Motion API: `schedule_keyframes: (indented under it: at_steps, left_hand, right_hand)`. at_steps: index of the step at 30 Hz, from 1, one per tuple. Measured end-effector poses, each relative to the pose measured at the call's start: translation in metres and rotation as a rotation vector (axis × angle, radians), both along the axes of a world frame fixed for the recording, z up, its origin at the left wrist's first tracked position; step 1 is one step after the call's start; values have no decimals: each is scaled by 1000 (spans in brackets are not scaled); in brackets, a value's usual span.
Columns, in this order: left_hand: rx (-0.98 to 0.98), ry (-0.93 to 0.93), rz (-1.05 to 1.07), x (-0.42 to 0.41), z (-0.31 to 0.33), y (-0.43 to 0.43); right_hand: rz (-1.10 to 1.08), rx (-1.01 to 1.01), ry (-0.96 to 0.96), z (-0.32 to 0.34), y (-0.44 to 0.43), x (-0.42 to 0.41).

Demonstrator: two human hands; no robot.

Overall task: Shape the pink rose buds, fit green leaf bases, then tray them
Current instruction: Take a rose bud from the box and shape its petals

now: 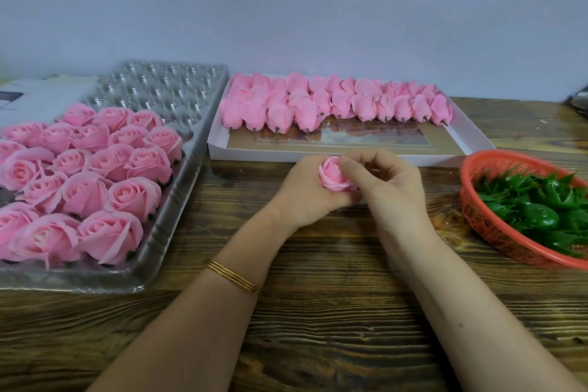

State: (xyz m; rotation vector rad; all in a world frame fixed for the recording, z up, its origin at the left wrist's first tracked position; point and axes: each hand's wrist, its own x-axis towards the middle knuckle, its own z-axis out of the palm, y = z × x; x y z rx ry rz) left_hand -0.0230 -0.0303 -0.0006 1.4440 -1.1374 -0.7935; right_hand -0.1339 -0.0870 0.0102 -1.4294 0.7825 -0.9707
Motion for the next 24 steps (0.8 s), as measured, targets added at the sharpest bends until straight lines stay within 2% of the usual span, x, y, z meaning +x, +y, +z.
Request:
schedule_keyframes:
  at_steps: [8,14,18,24]
  left_hand:
    - [44,112,-57,2,2,1]
    - [0,259,113,4,3,-1]
    - [-41,430,191,3,4,-3]
    - [-47,451,217,-5,6,-4]
  right_hand:
    - [67,23,-2,4,4,-2]
    - [-17,106,-91,3,1,-2]
    - [67,-26,23,1,7,0]
    - [72,-229,256,-12,10,8]
